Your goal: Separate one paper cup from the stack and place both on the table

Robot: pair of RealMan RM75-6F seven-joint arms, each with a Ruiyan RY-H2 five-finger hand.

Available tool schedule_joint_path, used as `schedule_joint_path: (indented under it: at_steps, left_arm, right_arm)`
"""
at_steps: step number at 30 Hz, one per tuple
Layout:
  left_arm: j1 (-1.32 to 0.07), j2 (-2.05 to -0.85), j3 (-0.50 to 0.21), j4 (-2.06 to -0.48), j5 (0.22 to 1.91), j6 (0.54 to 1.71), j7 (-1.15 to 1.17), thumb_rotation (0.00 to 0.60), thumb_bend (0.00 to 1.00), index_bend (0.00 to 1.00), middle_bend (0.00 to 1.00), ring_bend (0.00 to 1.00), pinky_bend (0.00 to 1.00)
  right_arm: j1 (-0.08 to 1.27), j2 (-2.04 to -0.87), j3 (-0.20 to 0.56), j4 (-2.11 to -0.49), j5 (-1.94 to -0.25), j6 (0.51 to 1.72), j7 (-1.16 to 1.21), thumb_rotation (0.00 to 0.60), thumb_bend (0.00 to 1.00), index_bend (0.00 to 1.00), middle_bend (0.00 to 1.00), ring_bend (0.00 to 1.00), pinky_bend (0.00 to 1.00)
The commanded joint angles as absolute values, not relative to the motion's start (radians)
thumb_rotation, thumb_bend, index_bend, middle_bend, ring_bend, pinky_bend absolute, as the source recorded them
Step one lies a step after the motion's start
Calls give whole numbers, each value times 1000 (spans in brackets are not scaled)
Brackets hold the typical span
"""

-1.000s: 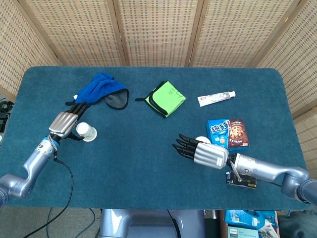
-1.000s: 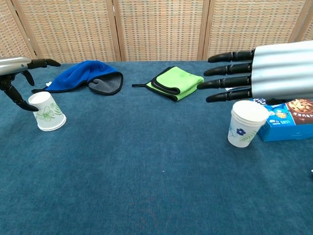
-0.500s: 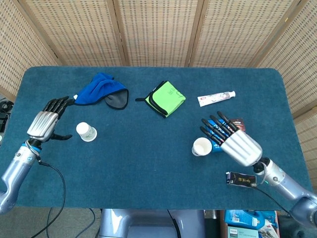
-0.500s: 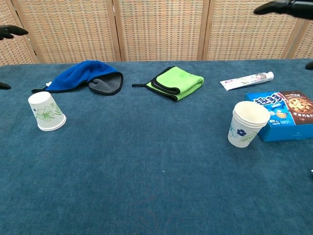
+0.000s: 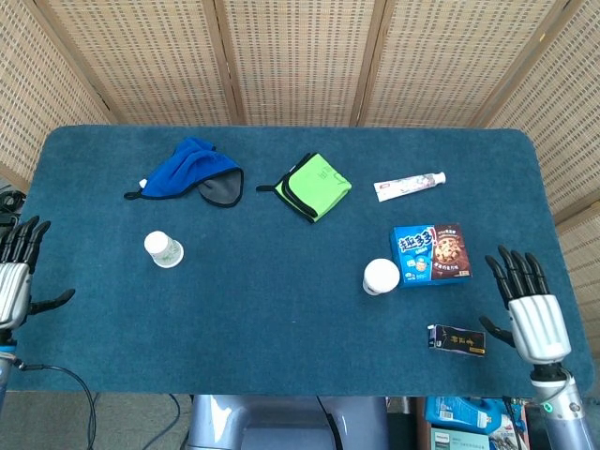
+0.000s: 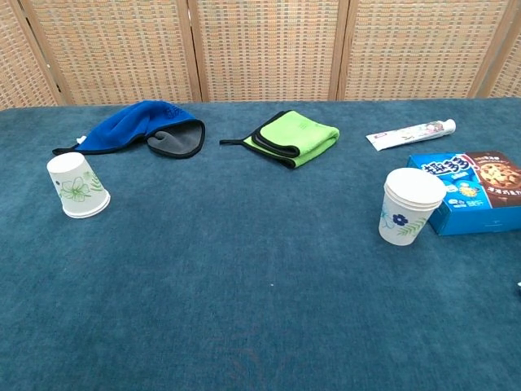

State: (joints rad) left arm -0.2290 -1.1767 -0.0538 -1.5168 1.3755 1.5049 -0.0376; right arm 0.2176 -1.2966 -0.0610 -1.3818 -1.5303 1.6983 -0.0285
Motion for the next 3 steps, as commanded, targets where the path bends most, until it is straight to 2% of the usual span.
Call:
schedule_joint_path:
  at_steps: [1,3]
  left_arm:
    - [-192,-1179,-25,-1529,1419,1548,-31,600,87,0,0,0,0]
    - [-186,-1180,-18,-1529,1433,1550,-23,600,87,0,0,0,0]
  right_arm:
    - [186,-1298,-65,-1401,-1527,1719,-25,600,0,0,0,0,0]
    - [175,-1293,-61,-1407,-1534,1725,-32,600,0,0,0,0,0]
